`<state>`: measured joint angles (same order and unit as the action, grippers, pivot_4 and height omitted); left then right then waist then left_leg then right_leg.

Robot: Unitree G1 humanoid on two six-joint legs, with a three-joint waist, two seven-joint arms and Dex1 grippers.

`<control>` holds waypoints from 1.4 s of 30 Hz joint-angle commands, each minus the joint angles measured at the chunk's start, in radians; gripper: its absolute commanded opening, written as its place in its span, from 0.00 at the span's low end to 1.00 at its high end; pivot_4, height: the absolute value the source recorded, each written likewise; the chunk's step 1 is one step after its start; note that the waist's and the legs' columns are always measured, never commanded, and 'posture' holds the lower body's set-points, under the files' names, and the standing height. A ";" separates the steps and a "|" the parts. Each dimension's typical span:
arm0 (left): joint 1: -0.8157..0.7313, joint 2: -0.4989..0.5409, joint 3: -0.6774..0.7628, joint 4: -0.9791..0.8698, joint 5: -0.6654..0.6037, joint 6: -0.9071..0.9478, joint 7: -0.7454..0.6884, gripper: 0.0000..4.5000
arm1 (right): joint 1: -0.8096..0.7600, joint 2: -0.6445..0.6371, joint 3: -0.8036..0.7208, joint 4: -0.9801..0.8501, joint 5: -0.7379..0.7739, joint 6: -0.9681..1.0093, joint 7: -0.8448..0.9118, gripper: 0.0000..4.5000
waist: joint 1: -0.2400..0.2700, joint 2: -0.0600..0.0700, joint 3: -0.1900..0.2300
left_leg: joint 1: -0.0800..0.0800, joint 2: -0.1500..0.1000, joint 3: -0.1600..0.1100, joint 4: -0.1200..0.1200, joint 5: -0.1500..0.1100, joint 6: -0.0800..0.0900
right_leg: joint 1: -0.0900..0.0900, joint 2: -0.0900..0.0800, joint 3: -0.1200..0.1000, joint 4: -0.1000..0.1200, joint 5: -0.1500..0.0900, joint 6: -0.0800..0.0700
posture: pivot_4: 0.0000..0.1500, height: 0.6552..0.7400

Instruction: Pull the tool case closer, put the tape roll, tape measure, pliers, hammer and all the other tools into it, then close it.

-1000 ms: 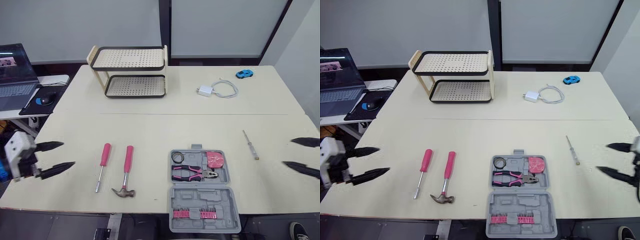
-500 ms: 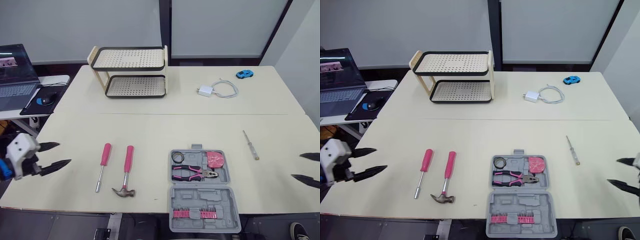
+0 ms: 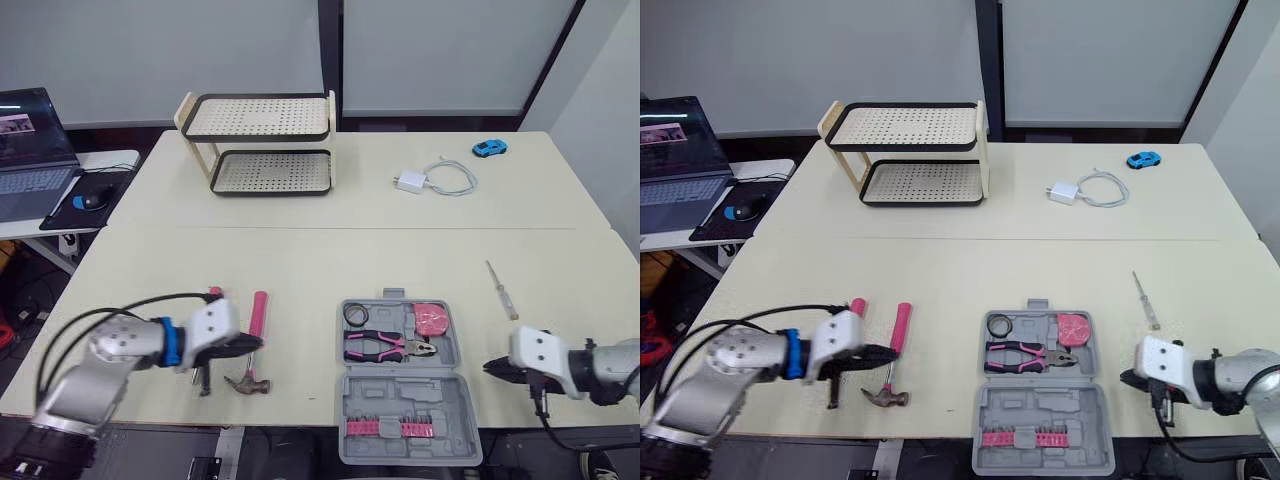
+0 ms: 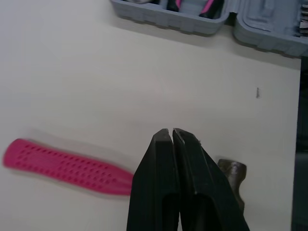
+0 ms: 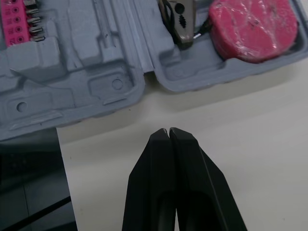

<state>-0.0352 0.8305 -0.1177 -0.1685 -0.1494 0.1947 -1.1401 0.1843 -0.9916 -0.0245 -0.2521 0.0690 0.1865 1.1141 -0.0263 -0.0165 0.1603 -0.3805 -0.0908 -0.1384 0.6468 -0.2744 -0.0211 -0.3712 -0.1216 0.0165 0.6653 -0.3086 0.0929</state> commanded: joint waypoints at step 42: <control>-0.153 -0.352 -0.392 0.099 0.235 0.049 0.184 0.01 | -0.076 0.069 0.199 -0.010 -0.122 0.020 -0.096 0.01 | 0.012 -0.001 -0.002 | 0.001 0.000 -0.001 0.002 0.000 -0.001 | 0.003 0.000 -0.001 0.000 0.000 0.000 | 1.00 1.00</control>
<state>-0.1849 0.4998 -0.4774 -0.0670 0.0757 0.2414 -0.9696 0.1166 -0.9359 0.1630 -0.2459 -0.0595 0.2232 1.0206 -0.0148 -0.0173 0.1585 -0.3793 -0.0913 -0.1399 0.6492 -0.2739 -0.0218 -0.3681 -0.1216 0.0152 0.6653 -0.3083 0.0935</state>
